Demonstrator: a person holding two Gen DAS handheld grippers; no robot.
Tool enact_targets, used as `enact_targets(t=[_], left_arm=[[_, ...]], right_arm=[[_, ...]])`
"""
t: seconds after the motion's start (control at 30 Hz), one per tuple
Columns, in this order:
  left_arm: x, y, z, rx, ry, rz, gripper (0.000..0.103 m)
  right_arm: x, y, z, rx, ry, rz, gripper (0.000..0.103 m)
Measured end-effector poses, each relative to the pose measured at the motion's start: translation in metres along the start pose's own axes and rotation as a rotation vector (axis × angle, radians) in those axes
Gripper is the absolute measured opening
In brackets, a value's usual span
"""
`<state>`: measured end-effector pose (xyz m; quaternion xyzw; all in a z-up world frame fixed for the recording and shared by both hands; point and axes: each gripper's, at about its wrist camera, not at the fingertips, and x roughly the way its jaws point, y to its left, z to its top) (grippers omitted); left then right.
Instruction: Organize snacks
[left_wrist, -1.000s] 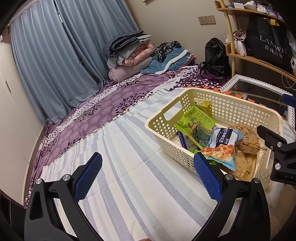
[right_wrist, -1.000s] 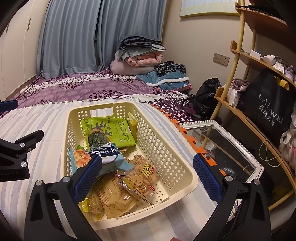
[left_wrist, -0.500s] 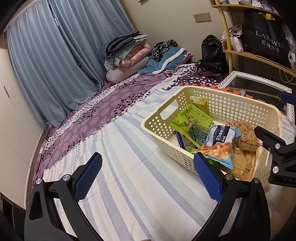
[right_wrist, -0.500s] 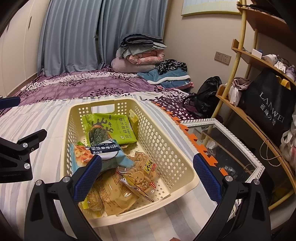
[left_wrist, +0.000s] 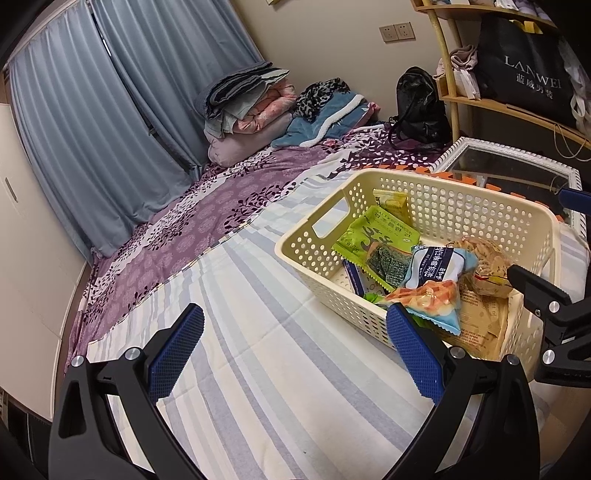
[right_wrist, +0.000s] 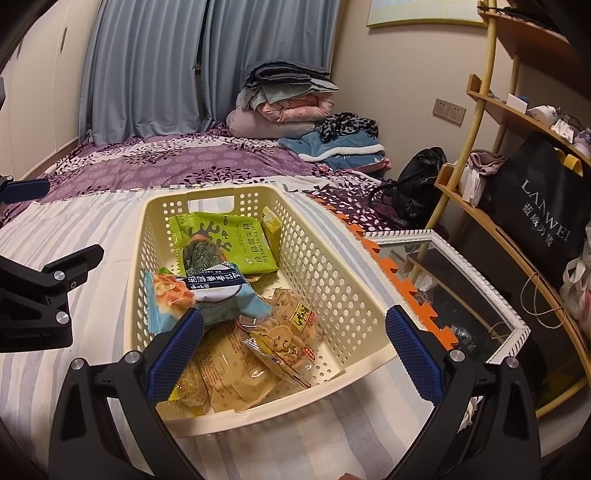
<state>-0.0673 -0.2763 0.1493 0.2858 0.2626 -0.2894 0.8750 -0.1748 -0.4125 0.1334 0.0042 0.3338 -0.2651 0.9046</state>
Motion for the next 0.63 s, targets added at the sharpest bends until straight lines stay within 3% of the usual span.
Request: enact_targets(t=[0.4,0.63], left_arm=[[-0.001,0.004,-0.005,0.0,-0.001,-0.023,0.1],[0.007,0.036,-0.026,-0.106,0.063,-0.02,0.1]], right_arm=[[-0.001,0.002,0.002,-0.003,0.0,0.01,0.098],[-0.01,0.019,0.007,0.013,-0.017,0.093,0.098]])
